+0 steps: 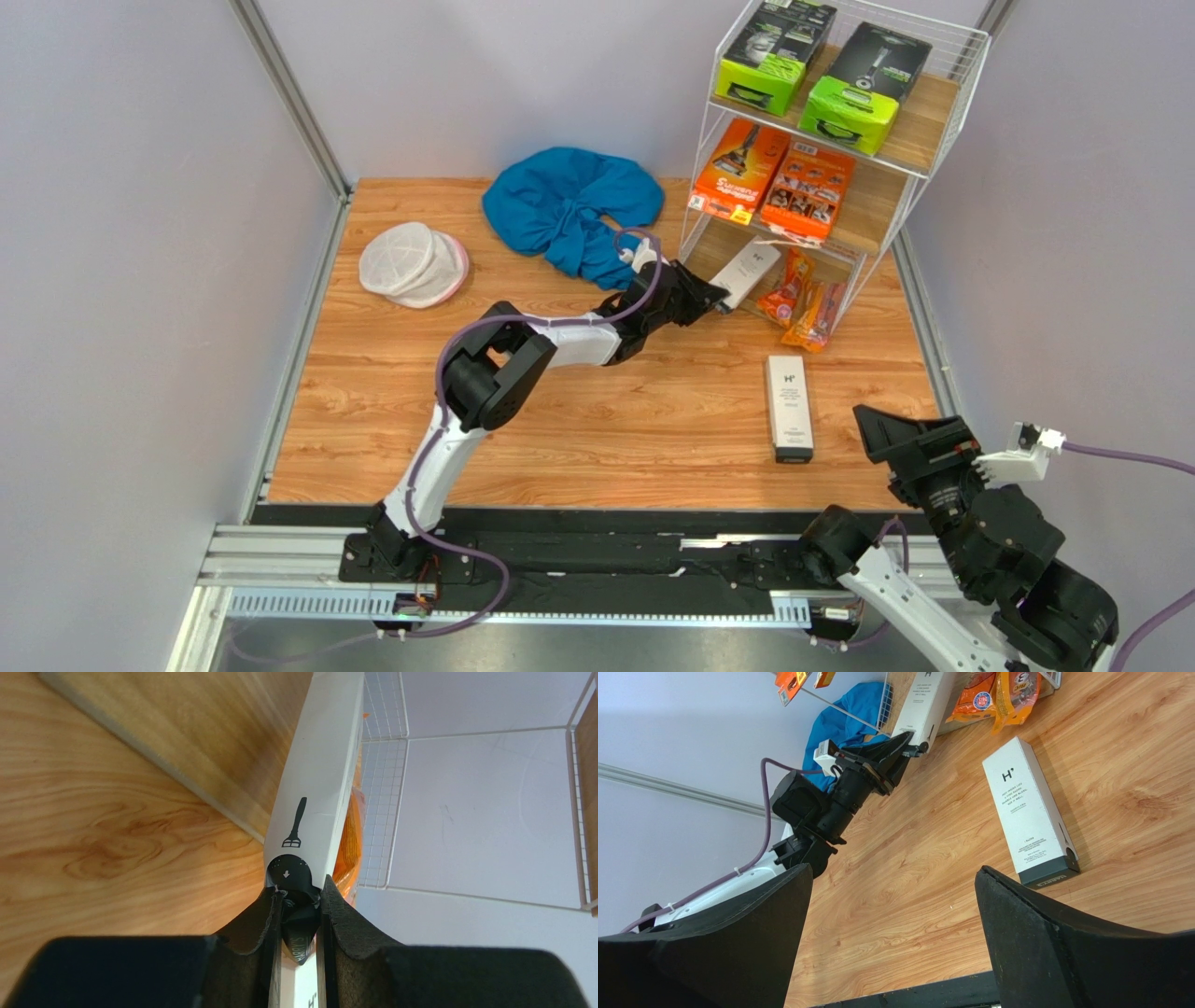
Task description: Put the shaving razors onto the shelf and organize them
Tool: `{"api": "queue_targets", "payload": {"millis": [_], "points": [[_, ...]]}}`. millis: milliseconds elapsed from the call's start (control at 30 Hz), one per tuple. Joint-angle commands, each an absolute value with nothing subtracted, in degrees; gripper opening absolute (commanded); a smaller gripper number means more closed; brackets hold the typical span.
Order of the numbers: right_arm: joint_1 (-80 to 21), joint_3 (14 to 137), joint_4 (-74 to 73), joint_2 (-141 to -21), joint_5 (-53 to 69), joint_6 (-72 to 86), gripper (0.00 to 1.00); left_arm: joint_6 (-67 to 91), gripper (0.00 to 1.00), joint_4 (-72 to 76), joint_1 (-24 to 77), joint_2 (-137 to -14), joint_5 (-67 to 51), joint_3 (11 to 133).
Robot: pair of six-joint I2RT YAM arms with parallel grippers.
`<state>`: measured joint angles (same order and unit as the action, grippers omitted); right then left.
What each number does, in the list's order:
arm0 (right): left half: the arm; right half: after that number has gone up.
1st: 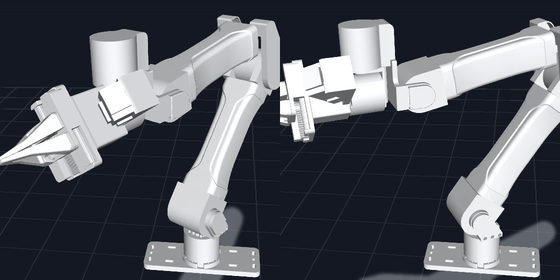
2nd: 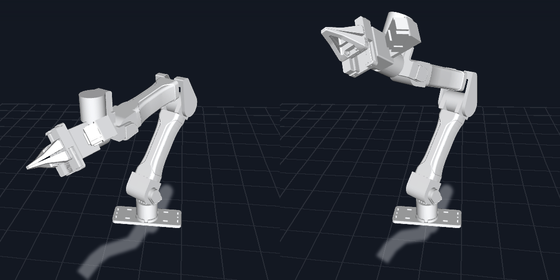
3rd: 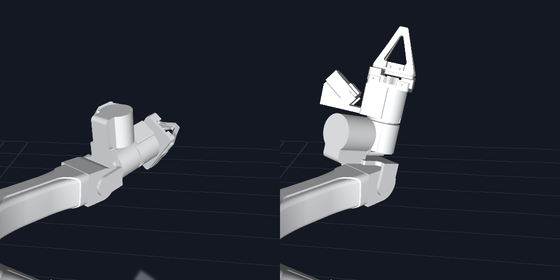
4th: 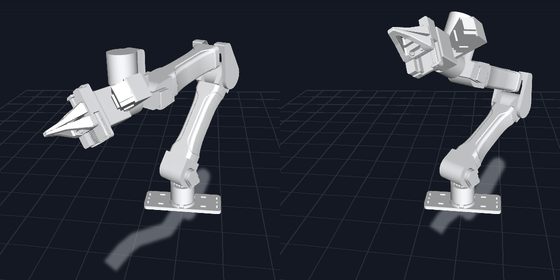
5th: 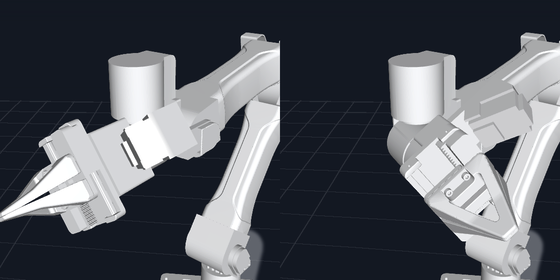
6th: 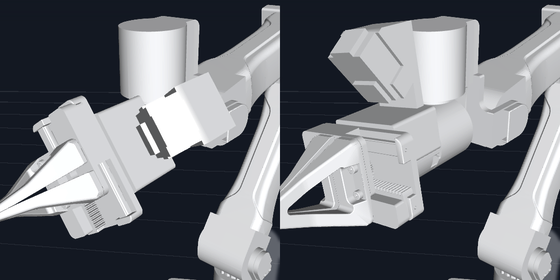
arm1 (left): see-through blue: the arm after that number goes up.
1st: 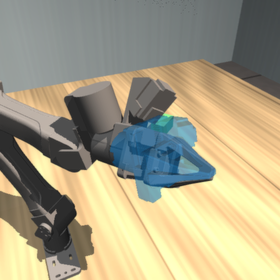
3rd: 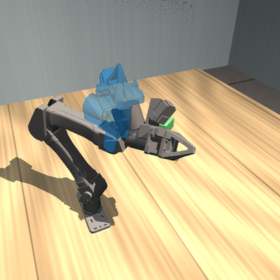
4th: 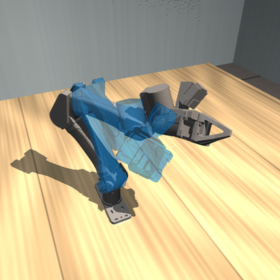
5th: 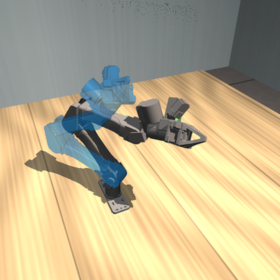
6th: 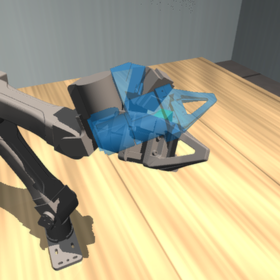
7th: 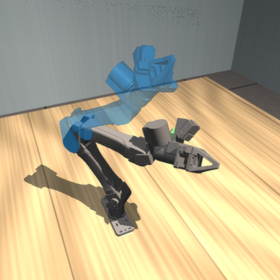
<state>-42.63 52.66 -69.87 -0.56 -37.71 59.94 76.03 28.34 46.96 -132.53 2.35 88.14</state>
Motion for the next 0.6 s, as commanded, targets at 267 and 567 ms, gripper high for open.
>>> {"api": "queue_targets", "payload": {"millis": [267,567], "points": [[-42.98,57.66,-75.32,3.69,-40.25,59.50,0.91,76.64,0.00,20.49,48.34,-143.08,3.16,106.08],[-42.98,57.92,-76.73,3.69,-39.99,60.12,0.92,75.50,0.01,13.63,48.34,-149.49,0.53,120.13]]}}
